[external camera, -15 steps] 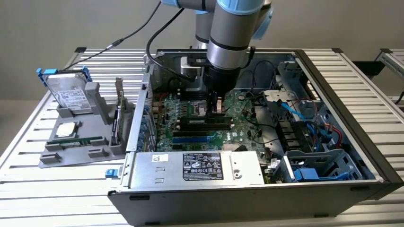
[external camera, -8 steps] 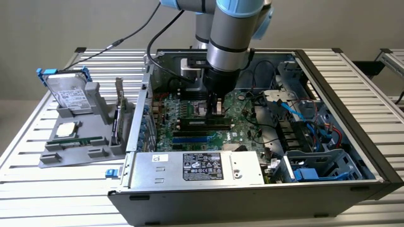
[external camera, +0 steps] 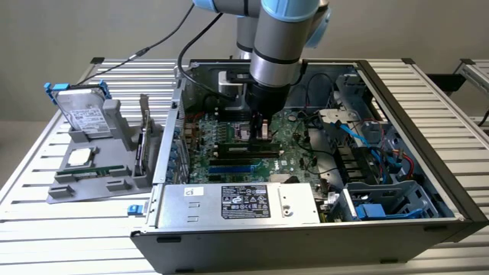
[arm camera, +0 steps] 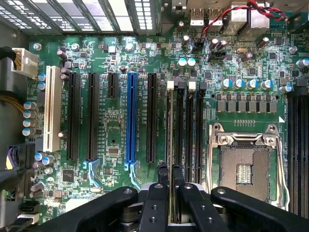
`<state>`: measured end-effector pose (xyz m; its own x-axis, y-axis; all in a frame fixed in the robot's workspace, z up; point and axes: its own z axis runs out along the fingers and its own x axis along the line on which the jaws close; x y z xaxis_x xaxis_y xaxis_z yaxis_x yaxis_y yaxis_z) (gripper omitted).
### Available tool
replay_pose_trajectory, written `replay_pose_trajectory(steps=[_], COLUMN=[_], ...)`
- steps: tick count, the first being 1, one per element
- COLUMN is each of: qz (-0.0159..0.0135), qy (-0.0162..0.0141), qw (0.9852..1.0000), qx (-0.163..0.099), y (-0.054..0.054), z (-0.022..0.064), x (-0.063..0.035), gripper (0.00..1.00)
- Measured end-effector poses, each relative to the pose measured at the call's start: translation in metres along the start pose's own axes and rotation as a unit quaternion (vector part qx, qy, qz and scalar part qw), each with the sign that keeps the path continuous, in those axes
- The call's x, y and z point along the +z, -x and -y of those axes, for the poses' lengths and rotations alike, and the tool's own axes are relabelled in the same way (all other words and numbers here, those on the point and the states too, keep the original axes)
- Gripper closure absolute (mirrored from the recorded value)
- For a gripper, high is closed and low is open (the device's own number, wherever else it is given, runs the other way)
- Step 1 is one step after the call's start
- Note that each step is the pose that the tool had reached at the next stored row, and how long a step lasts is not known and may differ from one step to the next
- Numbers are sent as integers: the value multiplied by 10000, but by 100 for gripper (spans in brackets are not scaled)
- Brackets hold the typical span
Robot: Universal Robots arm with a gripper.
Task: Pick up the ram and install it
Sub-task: 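Insert the ram into the slot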
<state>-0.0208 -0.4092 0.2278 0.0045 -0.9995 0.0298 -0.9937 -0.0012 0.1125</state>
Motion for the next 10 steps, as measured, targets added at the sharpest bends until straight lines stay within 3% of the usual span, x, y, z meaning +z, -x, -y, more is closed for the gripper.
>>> replay_pose_trajectory(steps=[10], qz=[-10], qy=[0], qw=[10000], qx=[0], y=[0], z=[-1], x=[13], gripper=[86])
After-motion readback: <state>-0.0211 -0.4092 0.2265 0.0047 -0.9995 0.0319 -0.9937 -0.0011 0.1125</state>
